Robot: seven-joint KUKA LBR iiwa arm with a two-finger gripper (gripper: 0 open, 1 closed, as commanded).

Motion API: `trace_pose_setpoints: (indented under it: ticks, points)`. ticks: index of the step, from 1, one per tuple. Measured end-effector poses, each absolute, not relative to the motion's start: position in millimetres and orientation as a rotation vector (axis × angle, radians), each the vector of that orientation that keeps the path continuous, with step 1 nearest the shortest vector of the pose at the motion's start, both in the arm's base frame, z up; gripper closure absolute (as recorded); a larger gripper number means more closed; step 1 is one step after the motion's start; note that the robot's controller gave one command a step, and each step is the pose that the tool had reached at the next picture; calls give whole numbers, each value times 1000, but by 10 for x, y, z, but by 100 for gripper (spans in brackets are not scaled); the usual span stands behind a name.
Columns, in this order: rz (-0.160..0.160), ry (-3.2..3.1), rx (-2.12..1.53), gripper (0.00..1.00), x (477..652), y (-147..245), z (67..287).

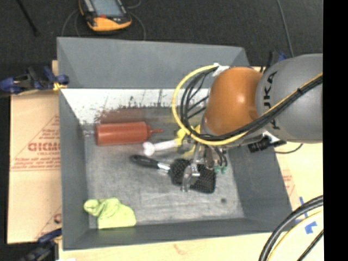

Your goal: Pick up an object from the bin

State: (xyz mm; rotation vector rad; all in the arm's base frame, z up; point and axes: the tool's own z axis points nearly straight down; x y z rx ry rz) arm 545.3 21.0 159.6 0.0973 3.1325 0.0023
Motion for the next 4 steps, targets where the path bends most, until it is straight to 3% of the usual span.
trace_pose_setpoints:
  ticks: [1, 2, 3, 4]
  points:
    - [-2, 3142, 74, 0, 5404, 78, 1312]
    - [2, 3104, 448, 0, 5444, -131, 1360]
    - [0, 3115, 314, 0, 5447, -246, 856]
    - [24, 2998, 878, 100, 5534, -371, 777]
